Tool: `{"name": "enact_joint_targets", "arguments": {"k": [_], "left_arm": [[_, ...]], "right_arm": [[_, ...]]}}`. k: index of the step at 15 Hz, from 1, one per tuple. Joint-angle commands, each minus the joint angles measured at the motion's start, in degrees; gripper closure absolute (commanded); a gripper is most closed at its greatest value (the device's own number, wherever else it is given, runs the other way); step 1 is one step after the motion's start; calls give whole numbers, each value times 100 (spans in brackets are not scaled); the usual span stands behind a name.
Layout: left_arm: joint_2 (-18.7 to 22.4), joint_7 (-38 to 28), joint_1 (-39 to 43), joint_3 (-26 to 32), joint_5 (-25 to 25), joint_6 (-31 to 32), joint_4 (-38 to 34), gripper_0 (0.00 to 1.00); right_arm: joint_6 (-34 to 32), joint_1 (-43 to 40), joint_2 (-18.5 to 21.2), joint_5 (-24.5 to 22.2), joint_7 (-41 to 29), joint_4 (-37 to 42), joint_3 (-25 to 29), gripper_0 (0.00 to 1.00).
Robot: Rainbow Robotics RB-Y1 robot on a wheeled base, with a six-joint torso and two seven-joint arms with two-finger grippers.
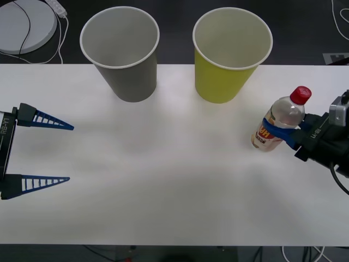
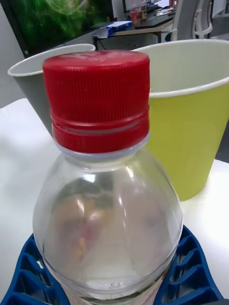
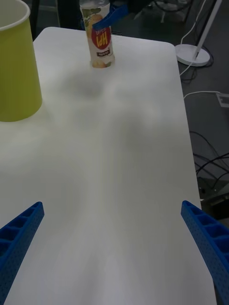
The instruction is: Put the can into the green bin and the plastic bottle into the gray bin
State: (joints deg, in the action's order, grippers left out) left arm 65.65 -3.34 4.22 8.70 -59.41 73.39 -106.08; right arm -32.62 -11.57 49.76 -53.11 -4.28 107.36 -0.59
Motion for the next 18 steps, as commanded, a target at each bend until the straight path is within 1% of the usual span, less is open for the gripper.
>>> {"name": "enact_joint_targets", "arguments": {"k": [1,4,12,13,18], "left_arm": [[0,0,0,0,0,0,0,0],[0,0,0,0,0,0,0,0],[0,0,0,0,0,0,0,0],[0,0,0,0,0,0,0,0],[0,0,0,0,0,0,0,0]], "right_arm": [[1,-188,61,-419,-574,497,199,100],[1,-328,140,-832,-1224,962,393,100],[1,-416,315,-2344,-3254,2017,788,100],[1,-425,377,-2573,-3588,2166,832,100],[-16,-425,729,-3425,-4933,2861,1034,100]]}}
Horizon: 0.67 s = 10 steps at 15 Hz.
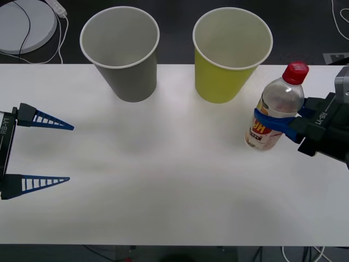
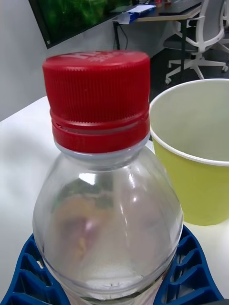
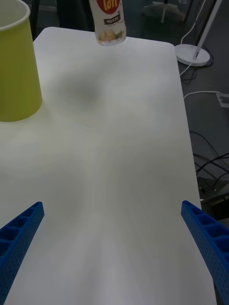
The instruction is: Put the can into the green bin and the plastic bottle into the gray bin
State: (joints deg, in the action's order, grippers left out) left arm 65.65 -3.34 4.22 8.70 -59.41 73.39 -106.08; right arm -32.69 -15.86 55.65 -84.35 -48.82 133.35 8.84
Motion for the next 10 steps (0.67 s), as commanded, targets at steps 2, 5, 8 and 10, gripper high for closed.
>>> {"name": "enact_joint_targets", "arguments": {"k": [2,5,8,10], "left_arm": [[0,0,0,0,0,0,0,0],[0,0,0,0,0,0,0,0],[0,0,0,0,0,0,0,0],[0,0,0,0,0,0,0,0]], "right_arm": [[-18,13,315,-556,-998,569,180,100],[-150,259,517,-644,-1578,806,206,100],[-678,751,517,-696,-2035,850,312,100],[-968,1076,517,-784,-2202,841,312,100]]}}
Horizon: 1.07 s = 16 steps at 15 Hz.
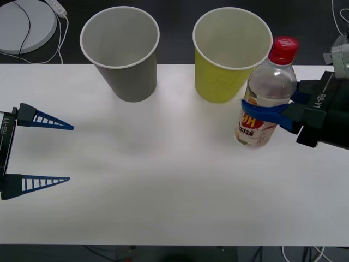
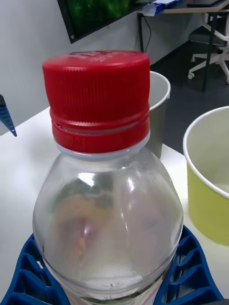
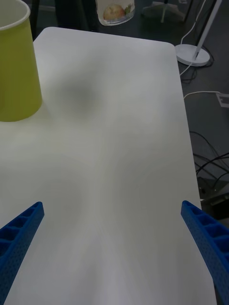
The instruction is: Put the can into the green bin and the plastic bottle into the gray bin
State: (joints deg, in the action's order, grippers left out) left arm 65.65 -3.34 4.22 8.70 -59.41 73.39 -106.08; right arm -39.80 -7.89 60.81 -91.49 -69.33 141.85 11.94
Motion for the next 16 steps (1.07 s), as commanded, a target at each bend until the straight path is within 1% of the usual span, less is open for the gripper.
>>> {"name": "enact_joint_targets", "arguments": {"k": [1,5,7,9,10,11,16], "left_arm": [[0,0,0,0,0,0,0,0],[0,0,0,0,0,0,0,0],[0,0,0,0,0,0,0,0],[0,0,0,0,0,0,0,0],[0,0,0,0,0,0,0,0],[0,0,0,0,0,0,0,0],[0,0,0,0,0,0,0,0]], "right_arm": [[-406,446,18,-123,-282,-8,1,100],[-731,982,203,-202,-370,-122,-51,100],[-1144,1334,203,-202,-414,-201,-60,100],[-1504,1747,220,-237,-827,-210,-148,100],[-1654,1967,229,-255,-845,-263,-218,100],[-1750,2186,229,-246,-845,-351,-333,100],[-1768,3188,247,-255,-854,-869,-1176,100]]}}
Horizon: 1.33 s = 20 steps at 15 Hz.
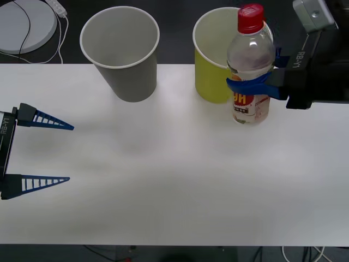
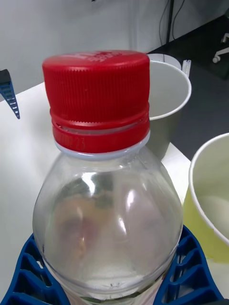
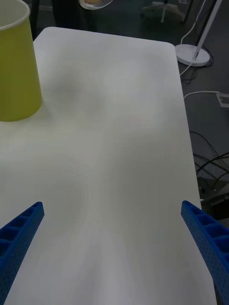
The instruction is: Put the can into the green bin and the plastic bottle into the gray bin
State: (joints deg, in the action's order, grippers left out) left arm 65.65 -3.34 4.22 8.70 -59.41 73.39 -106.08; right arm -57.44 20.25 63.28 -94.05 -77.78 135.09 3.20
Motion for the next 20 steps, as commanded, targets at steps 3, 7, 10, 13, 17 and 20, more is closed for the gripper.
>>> {"name": "enact_joint_targets", "arguments": {"k": [3,7,10,13,17,20], "left_arm": [[0,0,0,0,0,0,0,0],[0,0,0,0,0,0,0,0],[0,0,0,0,0,0,0,0],[0,0,0,0,0,0,0,0],[0,0,0,0,0,0,0,0],[0,0,0,0,0,0,0,0]], "right_arm": [[-57,1078,0,-96,-387,-440,-803,100],[-708,2071,-114,-334,-395,-967,-1242,100],[-1402,2748,-255,-369,-562,-1292,-1401,100],[-1868,3609,-255,-527,-1125,-1477,-1946,100],[-2026,4347,-457,-501,-1142,-2066,-2543,100],[-2571,4936,-897,-694,-1134,-2602,-2728,100]]}}
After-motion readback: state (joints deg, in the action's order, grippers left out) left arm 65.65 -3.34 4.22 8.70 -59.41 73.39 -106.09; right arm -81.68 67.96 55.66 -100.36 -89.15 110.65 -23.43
